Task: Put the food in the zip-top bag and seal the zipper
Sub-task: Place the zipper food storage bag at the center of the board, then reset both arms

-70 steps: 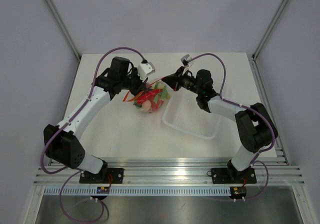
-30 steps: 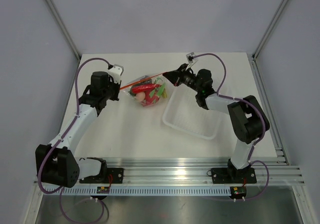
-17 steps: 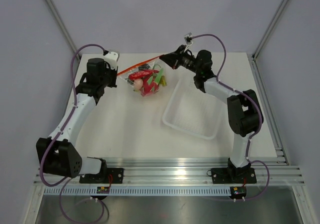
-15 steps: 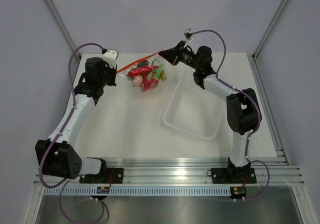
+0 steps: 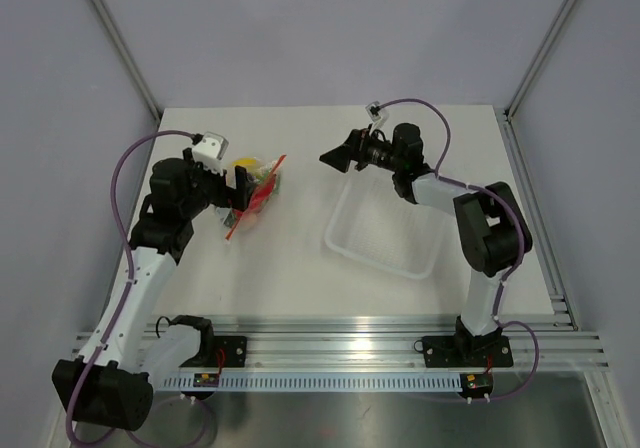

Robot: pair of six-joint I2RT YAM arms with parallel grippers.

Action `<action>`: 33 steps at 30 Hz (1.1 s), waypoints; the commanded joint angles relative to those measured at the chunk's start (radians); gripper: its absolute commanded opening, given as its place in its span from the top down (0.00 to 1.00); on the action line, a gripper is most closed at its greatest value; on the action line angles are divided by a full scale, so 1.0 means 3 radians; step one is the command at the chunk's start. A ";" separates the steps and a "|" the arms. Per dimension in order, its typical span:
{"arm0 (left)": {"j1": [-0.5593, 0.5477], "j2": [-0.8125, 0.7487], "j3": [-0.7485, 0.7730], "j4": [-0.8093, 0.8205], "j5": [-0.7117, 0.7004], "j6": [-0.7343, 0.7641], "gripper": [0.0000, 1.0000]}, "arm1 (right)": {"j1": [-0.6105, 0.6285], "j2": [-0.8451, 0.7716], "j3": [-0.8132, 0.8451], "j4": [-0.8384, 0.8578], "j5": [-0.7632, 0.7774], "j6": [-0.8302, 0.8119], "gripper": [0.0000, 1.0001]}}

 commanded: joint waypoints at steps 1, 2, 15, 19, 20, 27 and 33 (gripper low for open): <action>0.0011 -0.0240 0.0074 -0.0048 0.0247 -0.0154 0.01 | 0.0017 -0.0602 -0.0027 -0.0514 0.0473 -0.0420 0.01; 0.0011 -0.0306 0.0099 -0.0079 0.0197 -0.0169 0.01 | 0.0038 -0.0790 -0.0006 -0.0744 0.0591 -0.0532 0.01; 0.0006 -0.0731 0.0273 -0.0545 -0.0203 -0.0869 0.01 | 0.0135 -0.1533 0.0884 -0.4590 0.3443 -0.0590 0.00; 0.0001 -0.0803 0.0278 -0.0662 -0.0356 -0.0926 0.01 | 0.0130 -0.1839 0.0588 -0.5020 0.4109 -0.0513 0.00; 0.0001 -0.0818 0.0283 -0.0728 -0.0346 -0.0931 0.01 | 0.0135 -0.1876 0.0531 -0.5198 0.4176 -0.0467 0.00; 0.0001 -0.0936 0.0217 -0.0851 -0.0402 -0.0906 0.01 | 0.0130 -0.2341 -0.0117 -0.5349 0.4218 -0.0206 0.01; 0.0001 -0.0987 0.0176 -0.0898 -0.0612 -0.0860 0.01 | 0.0130 -0.2495 -0.0364 -0.5400 0.4320 -0.0094 0.01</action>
